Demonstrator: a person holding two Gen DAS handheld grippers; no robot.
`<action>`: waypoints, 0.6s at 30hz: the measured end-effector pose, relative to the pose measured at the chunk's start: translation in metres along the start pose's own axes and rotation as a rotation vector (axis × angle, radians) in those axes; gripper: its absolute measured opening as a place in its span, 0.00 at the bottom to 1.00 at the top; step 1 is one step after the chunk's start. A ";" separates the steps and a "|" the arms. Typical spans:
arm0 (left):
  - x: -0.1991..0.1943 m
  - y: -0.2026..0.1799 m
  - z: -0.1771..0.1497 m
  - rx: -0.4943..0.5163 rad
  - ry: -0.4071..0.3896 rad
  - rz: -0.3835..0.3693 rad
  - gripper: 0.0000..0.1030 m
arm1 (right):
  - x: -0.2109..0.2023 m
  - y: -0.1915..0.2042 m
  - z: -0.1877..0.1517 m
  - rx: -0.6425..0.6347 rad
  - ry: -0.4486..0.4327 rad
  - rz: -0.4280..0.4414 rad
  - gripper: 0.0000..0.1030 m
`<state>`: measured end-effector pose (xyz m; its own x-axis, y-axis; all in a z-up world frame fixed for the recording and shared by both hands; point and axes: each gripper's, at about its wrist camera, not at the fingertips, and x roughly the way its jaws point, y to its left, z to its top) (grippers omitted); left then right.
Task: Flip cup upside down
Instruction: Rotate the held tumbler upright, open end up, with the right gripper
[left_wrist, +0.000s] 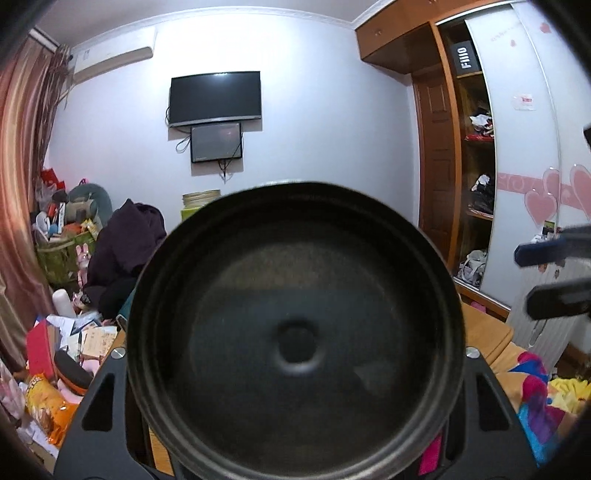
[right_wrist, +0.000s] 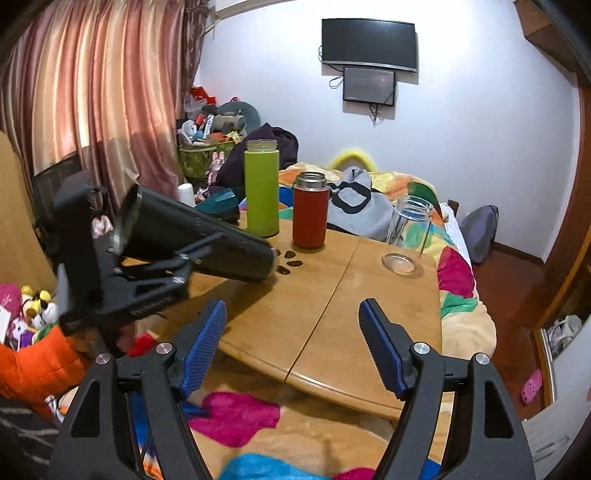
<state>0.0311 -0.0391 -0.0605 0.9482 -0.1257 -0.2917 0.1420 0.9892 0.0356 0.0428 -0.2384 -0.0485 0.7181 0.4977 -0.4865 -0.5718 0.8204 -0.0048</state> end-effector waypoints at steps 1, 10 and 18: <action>0.000 0.001 0.003 -0.002 0.008 -0.005 0.62 | 0.003 -0.001 0.001 0.007 -0.004 -0.004 0.69; 0.014 0.002 0.036 0.030 0.070 -0.066 0.62 | 0.028 -0.010 0.008 0.064 -0.045 -0.042 0.69; 0.041 0.004 0.051 0.040 0.122 -0.113 0.62 | 0.048 -0.025 0.009 0.143 -0.053 -0.059 0.69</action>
<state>0.0852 -0.0440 -0.0235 0.8845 -0.2231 -0.4097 0.2590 0.9653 0.0334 0.0950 -0.2321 -0.0634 0.7709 0.4581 -0.4427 -0.4683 0.8786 0.0936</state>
